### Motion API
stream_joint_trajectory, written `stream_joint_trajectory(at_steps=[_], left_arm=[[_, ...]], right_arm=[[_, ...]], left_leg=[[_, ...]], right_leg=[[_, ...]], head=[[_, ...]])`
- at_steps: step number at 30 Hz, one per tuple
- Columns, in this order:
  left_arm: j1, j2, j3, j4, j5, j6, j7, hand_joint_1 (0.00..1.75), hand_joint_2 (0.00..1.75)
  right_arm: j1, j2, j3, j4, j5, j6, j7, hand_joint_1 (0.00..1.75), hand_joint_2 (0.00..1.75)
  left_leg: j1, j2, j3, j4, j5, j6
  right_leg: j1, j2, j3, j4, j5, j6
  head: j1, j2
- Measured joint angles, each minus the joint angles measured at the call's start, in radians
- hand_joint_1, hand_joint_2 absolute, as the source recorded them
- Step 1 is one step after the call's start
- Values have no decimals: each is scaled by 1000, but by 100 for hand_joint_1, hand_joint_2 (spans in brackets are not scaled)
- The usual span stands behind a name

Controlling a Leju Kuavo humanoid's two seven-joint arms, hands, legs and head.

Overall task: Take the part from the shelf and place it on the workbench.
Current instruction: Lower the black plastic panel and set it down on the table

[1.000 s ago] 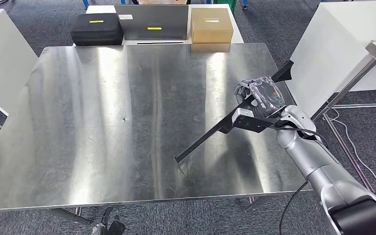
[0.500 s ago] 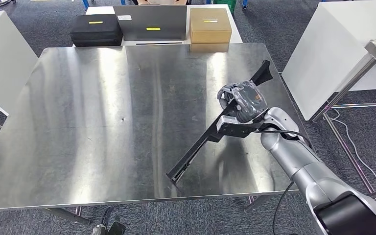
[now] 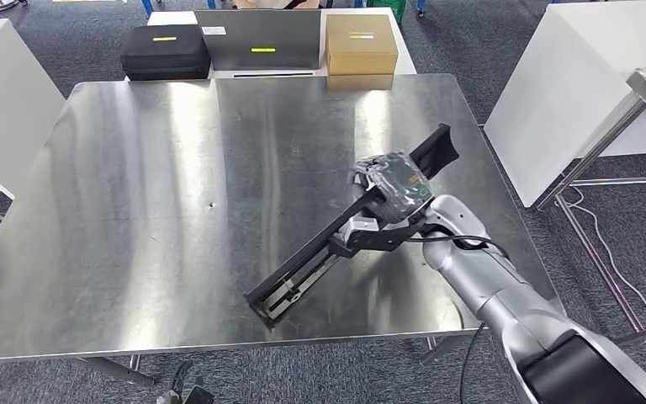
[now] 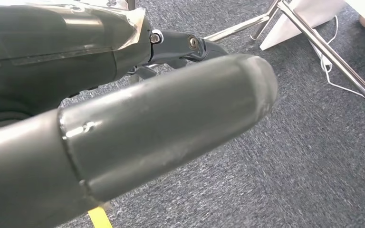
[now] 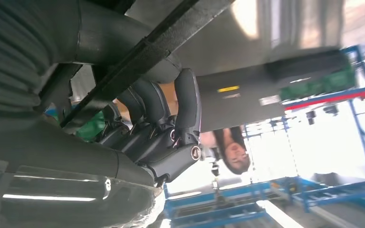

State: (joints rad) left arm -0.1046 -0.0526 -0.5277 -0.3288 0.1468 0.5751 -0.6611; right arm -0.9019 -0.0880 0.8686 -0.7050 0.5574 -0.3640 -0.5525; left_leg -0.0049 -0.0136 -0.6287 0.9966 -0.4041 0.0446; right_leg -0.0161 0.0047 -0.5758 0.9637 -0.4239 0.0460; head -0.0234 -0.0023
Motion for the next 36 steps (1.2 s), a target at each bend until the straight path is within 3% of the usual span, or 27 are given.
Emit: stream_joint_trajectory(at_steps=[14, 21, 30, 36], left_arm=[[5, 3, -21, -1, -2, 8, 0, 0, 0], [25, 13, -22, -8, 10, 24, 0, 0, 0], [32, 17, -22, -16, 10, 29, 0, 0, 0], [32, 17, -22, -16, 10, 23, 0, 0, 0]], right_arm=[[45, 63, 91, -60, 6, -3, -14, 152, 175], [51, 27, 83, -30, 5, -100, 0, 152, 175], [92, -8, 48, 59, -3, -127, -16, 152, 175], [72, -39, 12, 73, 12, -170, 22, 152, 175]], left_leg=[[1, -1, 0, 0, 0, 0], [1, -1, 0, 0, 0, 0], [1, 5, 5, 0, -2, -2], [1, 4, 7, 0, 0, 0]], right_leg=[[0, 0, 0, 0, 0, 0], [0, 0, 0, 0, 0, 0], [0, 3, 2, 0, -1, 0], [0, 3, 4, 0, -1, 1]], head=[[0, 0], [0, 0], [0, 0], [0, 0]])
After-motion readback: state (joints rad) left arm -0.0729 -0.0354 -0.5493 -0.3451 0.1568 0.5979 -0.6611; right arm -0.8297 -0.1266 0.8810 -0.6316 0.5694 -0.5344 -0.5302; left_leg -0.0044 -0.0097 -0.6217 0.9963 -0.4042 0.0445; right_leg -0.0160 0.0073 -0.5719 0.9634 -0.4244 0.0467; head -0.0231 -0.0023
